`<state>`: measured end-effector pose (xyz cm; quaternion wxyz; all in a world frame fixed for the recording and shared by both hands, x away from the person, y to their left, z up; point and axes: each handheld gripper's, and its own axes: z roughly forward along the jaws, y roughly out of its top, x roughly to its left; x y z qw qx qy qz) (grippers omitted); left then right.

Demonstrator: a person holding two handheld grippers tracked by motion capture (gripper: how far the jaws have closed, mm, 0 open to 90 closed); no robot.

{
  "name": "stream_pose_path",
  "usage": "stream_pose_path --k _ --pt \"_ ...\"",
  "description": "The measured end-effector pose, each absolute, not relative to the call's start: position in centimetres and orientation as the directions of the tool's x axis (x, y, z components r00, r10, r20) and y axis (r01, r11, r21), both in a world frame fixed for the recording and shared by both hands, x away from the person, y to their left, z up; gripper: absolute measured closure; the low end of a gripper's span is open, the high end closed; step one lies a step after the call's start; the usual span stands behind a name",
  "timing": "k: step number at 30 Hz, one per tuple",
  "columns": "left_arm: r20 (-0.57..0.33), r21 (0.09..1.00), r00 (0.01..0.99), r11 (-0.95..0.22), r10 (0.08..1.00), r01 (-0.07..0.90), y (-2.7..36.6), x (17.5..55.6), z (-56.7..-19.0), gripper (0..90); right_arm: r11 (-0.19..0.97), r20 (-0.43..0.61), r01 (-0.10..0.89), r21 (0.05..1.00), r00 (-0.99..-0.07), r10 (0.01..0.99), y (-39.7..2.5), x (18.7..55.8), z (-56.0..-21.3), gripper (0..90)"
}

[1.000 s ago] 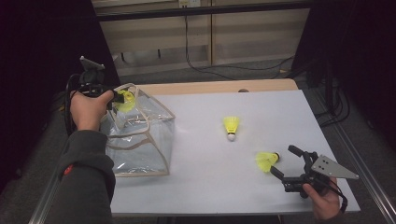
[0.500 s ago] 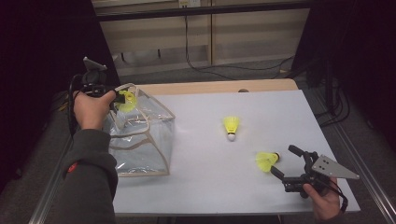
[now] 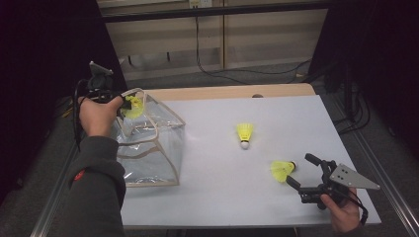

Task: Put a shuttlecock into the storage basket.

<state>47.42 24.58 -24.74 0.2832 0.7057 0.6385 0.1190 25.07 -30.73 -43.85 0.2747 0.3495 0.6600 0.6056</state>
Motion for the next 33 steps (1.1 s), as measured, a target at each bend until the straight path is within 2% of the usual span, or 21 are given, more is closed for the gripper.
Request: stream_pose_path --k 33 --pt "-0.19 0.536 0.151 -0.026 0.97 0.844 24.9 47.85 -25.55 86.7 0.017 0.063 0.127 0.992 -0.605 0.793 -30.71 25.04 -43.82 1.0"
